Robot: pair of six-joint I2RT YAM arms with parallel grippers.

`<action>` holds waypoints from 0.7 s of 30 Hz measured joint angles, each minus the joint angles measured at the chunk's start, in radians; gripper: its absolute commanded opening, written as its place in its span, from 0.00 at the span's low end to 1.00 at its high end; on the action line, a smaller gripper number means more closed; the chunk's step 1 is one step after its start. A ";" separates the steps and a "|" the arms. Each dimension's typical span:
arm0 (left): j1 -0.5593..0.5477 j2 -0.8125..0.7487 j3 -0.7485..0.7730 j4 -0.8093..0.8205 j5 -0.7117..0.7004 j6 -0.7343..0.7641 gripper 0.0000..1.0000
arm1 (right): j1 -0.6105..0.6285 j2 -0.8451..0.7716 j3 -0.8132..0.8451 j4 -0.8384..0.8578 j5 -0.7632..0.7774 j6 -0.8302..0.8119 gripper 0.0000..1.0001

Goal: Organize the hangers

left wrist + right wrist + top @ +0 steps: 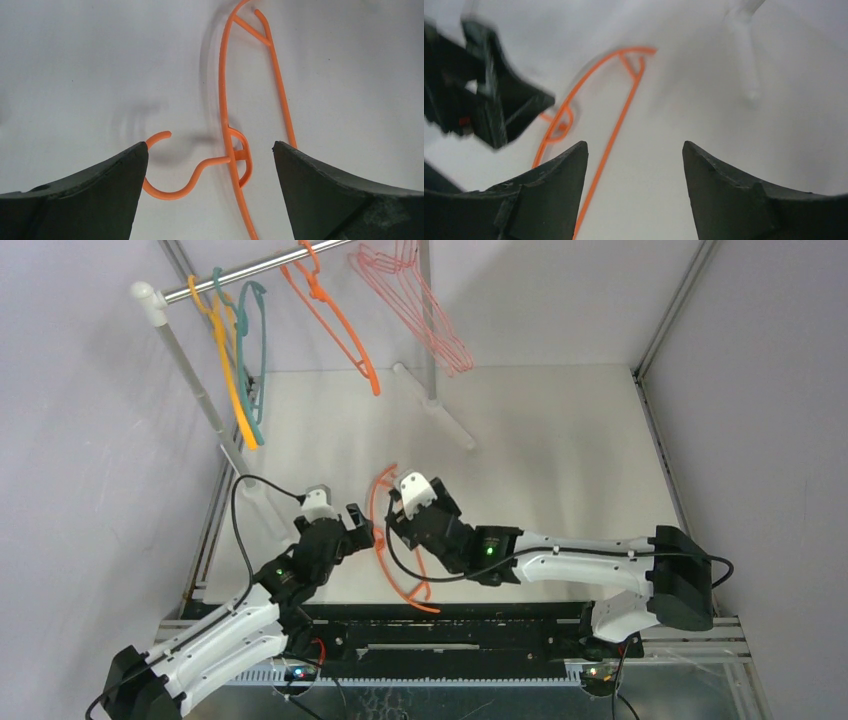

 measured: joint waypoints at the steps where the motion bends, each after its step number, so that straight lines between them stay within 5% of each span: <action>1: 0.000 0.000 0.000 -0.003 0.000 -0.009 0.99 | 0.011 0.000 -0.013 -0.018 -0.005 0.022 0.75; 10: 0.005 0.020 0.000 -0.018 0.011 -0.079 0.97 | 0.175 0.146 -0.068 -0.110 -0.144 0.217 0.65; 21: 0.005 -0.053 0.000 -0.056 0.011 -0.102 0.96 | 0.161 0.329 -0.073 -0.013 -0.339 0.300 0.47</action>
